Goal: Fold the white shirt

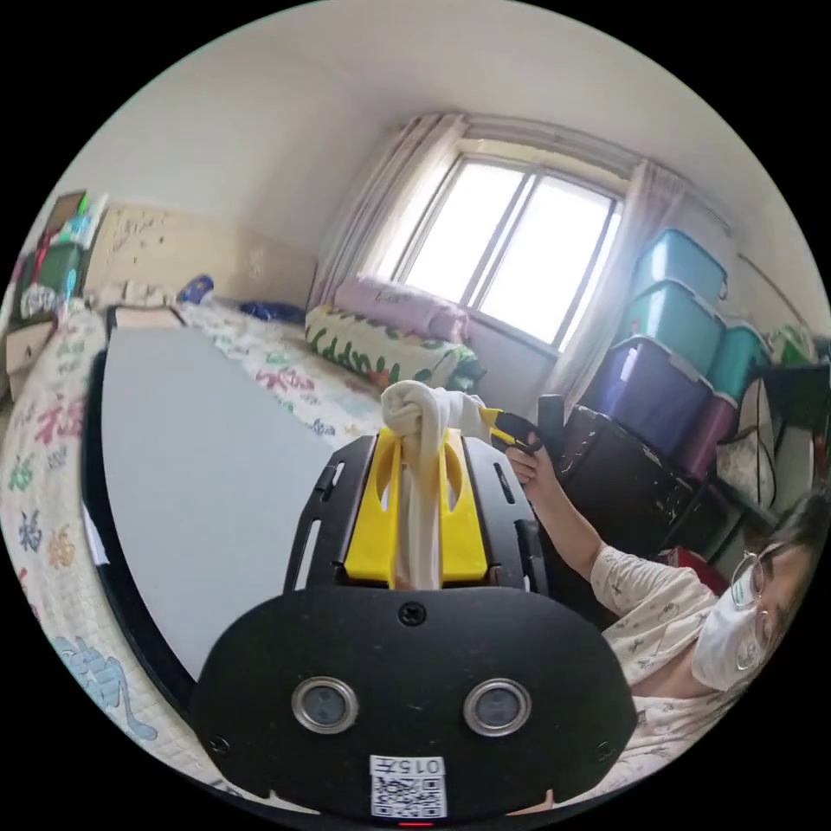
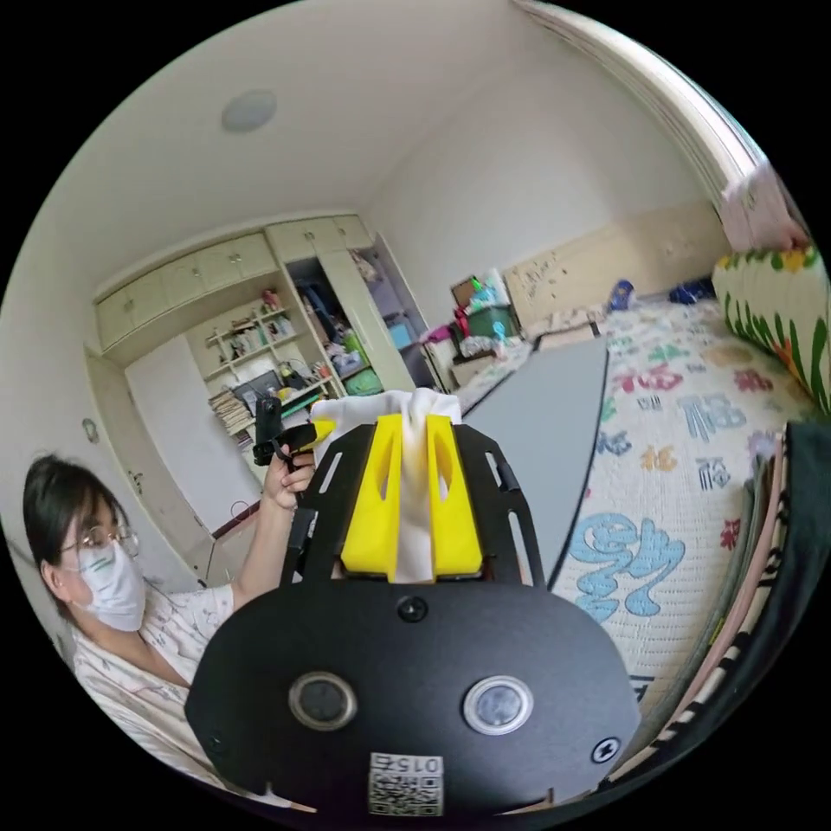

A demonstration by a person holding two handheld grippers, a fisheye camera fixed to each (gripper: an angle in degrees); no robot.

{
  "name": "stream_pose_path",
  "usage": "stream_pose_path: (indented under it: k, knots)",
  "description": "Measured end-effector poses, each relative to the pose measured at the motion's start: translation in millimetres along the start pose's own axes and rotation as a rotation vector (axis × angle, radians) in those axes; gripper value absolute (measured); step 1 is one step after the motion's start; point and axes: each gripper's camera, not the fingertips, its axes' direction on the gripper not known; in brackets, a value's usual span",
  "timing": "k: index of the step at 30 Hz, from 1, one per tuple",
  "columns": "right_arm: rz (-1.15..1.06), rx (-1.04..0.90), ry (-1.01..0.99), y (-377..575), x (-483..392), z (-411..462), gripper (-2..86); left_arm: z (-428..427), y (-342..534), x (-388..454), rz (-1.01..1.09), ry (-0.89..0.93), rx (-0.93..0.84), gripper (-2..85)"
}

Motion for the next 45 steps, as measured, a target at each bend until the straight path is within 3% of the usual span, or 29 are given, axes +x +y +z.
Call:
stream_pose_path:
  k: [8,13,18,24,27,30,32,35,37,40,42,45]
  knots:
    - [-0.289,0.147,-0.364,79,-109,-52,5.0,-190,127,153,0.223,-0.27,0.293,6.4]
    - [-0.28,0.104,-0.698,157,-154,15,4.0,-283,235,227,0.244,-0.631,0.355,6.6]
    - [-0.159,0.001,-0.928,251,-188,118,1.6,-340,316,226,0.107,-0.869,0.424,6.6]
    - [-0.062,-0.371,-0.931,355,-281,331,0.5,-415,412,126,-0.252,-1.125,0.561,6.5]
    - [-0.126,-0.503,-0.746,406,-343,439,-0.1,-455,454,53,-0.534,-1.38,0.61,7.8]
    - [-0.226,-0.508,-0.546,460,-369,483,-0.4,-462,473,-11,-0.731,-1.672,0.559,12.4]
    - [-0.356,-0.551,-0.557,496,-377,492,-0.5,-449,467,-40,-0.706,-1.777,0.51,13.0]
    - [-0.453,-0.629,-0.496,543,-364,504,-0.5,-430,451,-108,-0.619,-1.72,0.463,10.8]
    - [-0.482,-0.632,-0.461,559,-341,496,-0.5,-430,444,-192,-0.654,-1.516,0.418,11.1]
    - [-0.527,-0.615,-0.468,560,-309,467,-0.5,-418,448,-291,-0.734,-1.386,0.339,12.0]
    - [-0.547,-0.626,-0.448,555,-287,444,-0.4,-404,457,-344,-0.802,-1.376,0.255,12.5]
    - [-0.519,-0.611,-0.377,533,-245,388,-0.1,-378,461,-371,-0.738,-1.502,0.223,12.2]
